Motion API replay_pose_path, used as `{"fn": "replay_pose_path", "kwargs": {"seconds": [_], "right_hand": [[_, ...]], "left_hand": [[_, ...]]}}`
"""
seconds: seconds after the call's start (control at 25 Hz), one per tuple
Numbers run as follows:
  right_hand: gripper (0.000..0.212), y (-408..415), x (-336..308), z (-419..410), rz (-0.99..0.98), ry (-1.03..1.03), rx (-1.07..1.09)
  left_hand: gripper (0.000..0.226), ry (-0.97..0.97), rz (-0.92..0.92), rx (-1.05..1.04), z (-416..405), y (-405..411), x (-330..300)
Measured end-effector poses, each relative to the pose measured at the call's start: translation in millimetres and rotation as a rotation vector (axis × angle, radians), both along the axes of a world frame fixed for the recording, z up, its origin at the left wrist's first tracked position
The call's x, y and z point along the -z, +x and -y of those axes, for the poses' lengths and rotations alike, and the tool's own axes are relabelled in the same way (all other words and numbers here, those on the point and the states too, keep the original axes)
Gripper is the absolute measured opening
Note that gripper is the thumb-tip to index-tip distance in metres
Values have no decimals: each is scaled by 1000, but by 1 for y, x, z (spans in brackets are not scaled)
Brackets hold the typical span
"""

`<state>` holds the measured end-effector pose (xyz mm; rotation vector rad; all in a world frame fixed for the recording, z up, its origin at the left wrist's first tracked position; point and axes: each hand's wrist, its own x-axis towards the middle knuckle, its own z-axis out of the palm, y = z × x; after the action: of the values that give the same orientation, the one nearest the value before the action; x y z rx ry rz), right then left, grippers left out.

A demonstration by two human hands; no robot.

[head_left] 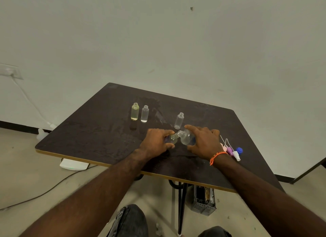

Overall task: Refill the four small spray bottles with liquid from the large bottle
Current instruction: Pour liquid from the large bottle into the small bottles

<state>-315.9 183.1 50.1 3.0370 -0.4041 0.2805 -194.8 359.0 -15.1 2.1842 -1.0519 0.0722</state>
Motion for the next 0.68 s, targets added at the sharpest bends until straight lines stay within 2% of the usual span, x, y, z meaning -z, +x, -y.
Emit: {"fn": "replay_pose_path", "kwargs": {"seconds": [0.2, 0.44, 0.68], "right_hand": [[79, 1, 7, -7, 103, 255, 18], [76, 0, 22, -5, 395, 647, 33], [73, 1, 37, 7, 483, 764, 9]], "left_hand": [[60, 79, 106, -96, -7, 1, 1], [58, 182, 175, -286, -3, 8, -2], [40, 181, 227, -427, 7, 36, -1]]}}
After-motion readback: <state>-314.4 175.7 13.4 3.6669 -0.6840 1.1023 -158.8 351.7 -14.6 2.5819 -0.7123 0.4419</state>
